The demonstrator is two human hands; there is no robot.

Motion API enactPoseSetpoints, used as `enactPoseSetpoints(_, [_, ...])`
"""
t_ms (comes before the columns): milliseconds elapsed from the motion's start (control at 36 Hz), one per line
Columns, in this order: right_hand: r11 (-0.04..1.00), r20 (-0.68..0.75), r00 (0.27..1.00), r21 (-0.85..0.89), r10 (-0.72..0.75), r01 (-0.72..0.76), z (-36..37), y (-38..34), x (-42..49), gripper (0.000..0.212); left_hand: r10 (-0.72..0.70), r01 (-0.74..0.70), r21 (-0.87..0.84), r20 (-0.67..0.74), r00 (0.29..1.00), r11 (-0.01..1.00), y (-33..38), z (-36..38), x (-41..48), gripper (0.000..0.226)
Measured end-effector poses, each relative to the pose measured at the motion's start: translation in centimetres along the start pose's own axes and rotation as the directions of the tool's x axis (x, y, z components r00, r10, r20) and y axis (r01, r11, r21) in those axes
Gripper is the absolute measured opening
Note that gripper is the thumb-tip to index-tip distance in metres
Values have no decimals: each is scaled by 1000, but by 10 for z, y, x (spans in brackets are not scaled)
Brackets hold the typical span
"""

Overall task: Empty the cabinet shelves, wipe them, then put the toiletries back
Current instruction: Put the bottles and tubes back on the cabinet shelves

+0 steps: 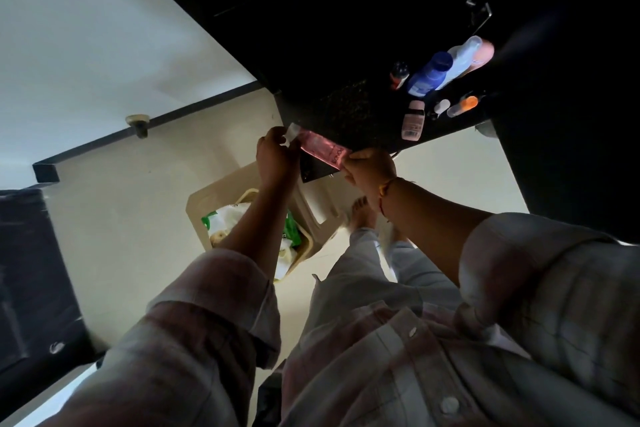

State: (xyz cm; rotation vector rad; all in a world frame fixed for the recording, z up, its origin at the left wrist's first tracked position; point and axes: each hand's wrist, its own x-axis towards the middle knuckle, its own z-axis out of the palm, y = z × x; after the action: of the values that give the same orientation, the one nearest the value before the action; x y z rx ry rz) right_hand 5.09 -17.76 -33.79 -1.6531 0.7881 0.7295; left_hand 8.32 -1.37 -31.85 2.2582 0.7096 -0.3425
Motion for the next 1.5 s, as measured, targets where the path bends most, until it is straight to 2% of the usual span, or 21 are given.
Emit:
enactPoseSetpoints(111, [1000, -30, 999, 21, 15, -15, -5, 6, 3, 16, 10, -9, -121, 11, 1000, 993, 13, 6, -9, 28])
enactPoseSetpoints(194, [997, -53, 998, 69, 37, -33, -11, 5, -3, 7, -12, 17, -200, 28, 1000, 980, 21, 15, -12, 31])
enactPoseSetpoints(333, [994, -166, 986, 114, 16, 3, -24, 3, -9, 17, 6, 9, -285, 52, 999, 958, 44, 34, -8, 37])
enactPoseSetpoints(389, [989, -231, 973, 149, 23, 12, -30, 7, -9, 21, 43, -23, -256, 71, 997, 966, 54, 44, -2, 34])
enactPoseSetpoints(472, [974, -313, 949, 225, 49, 24, -43, 9, -9, 7, 90, -64, -222, 107, 990, 973, 70, 58, 4, 34])
enactPoseSetpoints(611, [919, -357, 919, 393, 166, -13, -59, 16, 4, 35, 104, -72, -209, 143, 984, 975, 82, 79, 11, 35])
enactPoseSetpoints(694, [902, -386, 903, 433, 189, -4, -66, 15, 6, 33, 69, -26, -245, 169, 983, 969, 84, 88, 14, 37])
enactPoseSetpoints(917, [911, -435, 885, 412, 167, 30, -76, 9, 11, 16, 55, 0, -282, 185, 981, 960, 95, 104, 14, 25])
enactPoseSetpoints(1028, [935, -440, 888, 354, 134, 35, -81, 15, 20, 29, 27, 19, -232, 193, 981, 973, 88, 116, 20, 30])
enactPoseSetpoints(1111, [932, -427, 895, 359, 127, 39, -82, 15, 21, 26, 52, -23, -161, 178, 983, 987, 82, 126, 23, 32])
enactPoseSetpoints(1250, [934, -410, 904, 355, 121, 35, -83, 15, 24, 34, 45, -23, -138, 160, 986, 990, 90, 122, 14, 31])
enactPoseSetpoints(1500, [926, -402, 909, 374, 112, 52, -81, 14, 23, 31, 93, -85, -56, 182, 979, 995, 104, 107, -5, 30])
